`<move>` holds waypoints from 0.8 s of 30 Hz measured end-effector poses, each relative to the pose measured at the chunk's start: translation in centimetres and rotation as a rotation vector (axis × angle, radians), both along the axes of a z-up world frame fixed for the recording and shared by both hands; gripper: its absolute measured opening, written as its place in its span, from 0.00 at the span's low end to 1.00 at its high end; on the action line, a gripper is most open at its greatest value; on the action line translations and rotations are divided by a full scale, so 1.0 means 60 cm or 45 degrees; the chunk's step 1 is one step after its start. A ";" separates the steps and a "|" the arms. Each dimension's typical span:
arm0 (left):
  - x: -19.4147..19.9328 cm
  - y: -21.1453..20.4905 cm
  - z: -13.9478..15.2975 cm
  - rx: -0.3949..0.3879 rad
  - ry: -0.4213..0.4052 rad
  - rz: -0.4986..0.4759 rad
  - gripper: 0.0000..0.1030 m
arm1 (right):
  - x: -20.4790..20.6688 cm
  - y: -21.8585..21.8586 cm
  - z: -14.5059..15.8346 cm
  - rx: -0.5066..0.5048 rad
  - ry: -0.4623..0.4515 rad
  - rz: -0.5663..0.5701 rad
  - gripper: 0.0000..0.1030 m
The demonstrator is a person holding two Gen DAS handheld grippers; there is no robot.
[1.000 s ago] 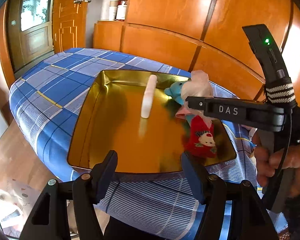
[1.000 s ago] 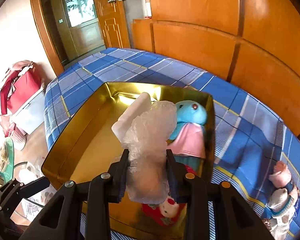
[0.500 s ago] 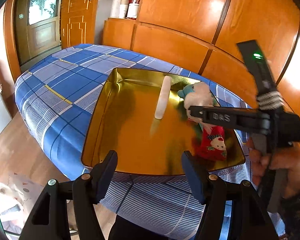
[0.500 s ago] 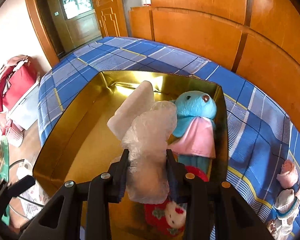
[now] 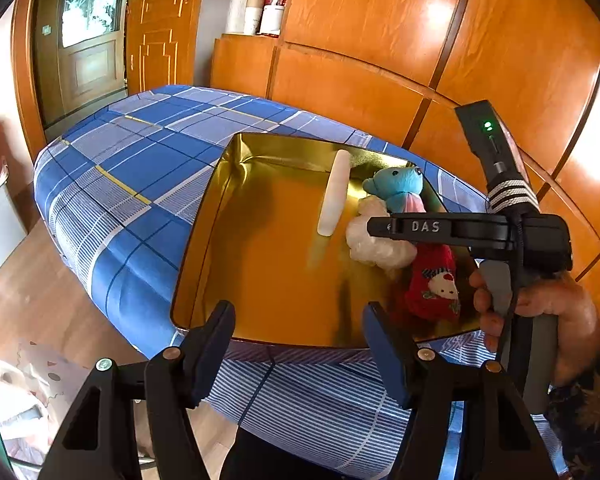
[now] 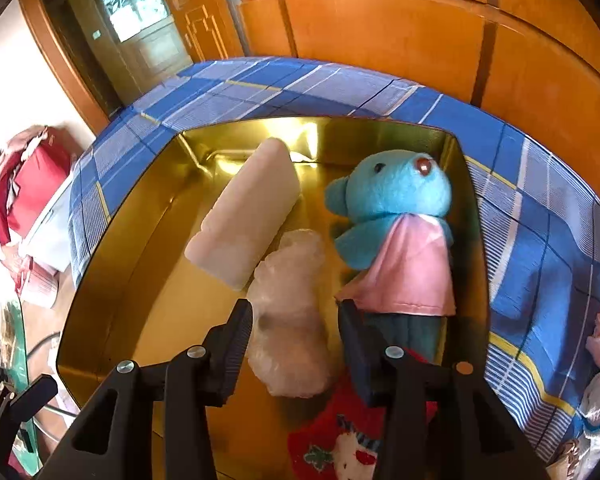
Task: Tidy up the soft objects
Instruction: 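Move both tools back toward the remaining socks and cloth bundle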
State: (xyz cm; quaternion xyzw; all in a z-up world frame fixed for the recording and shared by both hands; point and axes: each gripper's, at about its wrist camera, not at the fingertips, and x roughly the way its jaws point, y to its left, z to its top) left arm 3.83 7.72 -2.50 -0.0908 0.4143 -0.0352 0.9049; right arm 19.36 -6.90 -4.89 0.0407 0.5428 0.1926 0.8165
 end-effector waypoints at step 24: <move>-0.011 -0.069 0.031 0.080 -0.052 -0.160 0.67 | -0.164 -0.225 0.097 -0.070 -0.262 -0.185 0.43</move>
